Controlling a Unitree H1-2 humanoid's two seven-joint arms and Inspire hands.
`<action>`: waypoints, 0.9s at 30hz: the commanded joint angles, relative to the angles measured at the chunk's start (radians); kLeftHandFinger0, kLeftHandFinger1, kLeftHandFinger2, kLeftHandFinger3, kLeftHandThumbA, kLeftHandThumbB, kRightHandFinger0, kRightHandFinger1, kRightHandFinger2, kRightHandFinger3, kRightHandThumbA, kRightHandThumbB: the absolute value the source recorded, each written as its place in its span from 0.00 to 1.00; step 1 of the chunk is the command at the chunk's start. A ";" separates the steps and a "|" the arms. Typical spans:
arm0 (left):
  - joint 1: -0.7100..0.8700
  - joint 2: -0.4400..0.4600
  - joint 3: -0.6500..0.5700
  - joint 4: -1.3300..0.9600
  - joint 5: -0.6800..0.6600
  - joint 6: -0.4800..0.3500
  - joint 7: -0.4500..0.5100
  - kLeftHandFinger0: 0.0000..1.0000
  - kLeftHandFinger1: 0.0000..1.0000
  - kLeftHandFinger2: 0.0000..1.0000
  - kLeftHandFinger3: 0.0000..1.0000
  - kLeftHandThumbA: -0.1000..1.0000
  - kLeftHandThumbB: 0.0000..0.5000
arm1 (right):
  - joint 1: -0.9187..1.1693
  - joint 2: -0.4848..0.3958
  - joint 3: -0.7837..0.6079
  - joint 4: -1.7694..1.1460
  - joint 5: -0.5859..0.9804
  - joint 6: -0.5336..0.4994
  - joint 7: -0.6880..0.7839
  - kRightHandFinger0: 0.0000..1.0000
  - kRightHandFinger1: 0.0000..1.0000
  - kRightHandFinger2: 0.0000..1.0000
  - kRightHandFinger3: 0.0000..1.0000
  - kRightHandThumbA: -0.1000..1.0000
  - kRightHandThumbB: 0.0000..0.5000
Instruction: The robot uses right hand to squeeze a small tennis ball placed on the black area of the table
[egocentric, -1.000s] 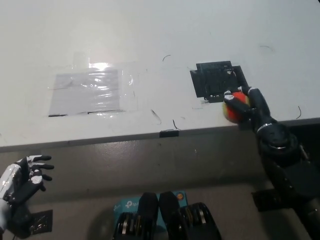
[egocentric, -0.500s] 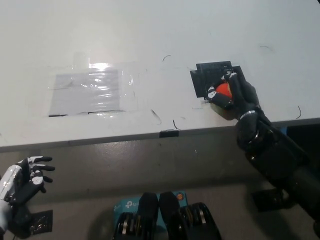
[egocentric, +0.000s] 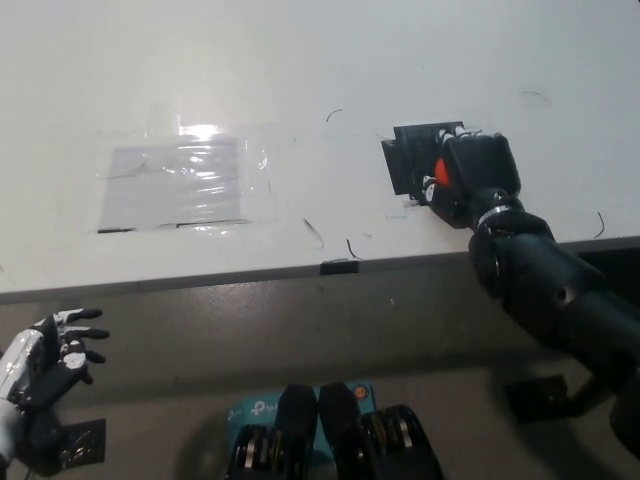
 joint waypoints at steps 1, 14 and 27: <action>-0.020 0.058 0.011 -0.050 0.012 -0.032 -0.008 0.37 0.47 0.60 0.68 0.07 0.25 | -0.104 0.018 0.007 0.014 -0.188 -0.061 -0.023 1.00 1.00 1.00 1.00 0.71 0.94; -0.014 0.049 0.014 -0.048 -0.006 -0.021 -0.003 0.37 0.47 0.59 0.66 0.07 0.26 | -0.010 0.034 -0.270 -0.163 -0.164 -0.094 0.085 1.00 1.00 1.00 1.00 0.87 1.00; 0.019 0.038 0.013 -0.048 -0.001 -0.037 0.004 0.40 0.49 0.58 0.66 0.08 0.28 | 0.051 -0.006 -0.378 -0.333 -0.258 -0.100 0.167 1.00 1.00 1.00 1.00 0.72 0.84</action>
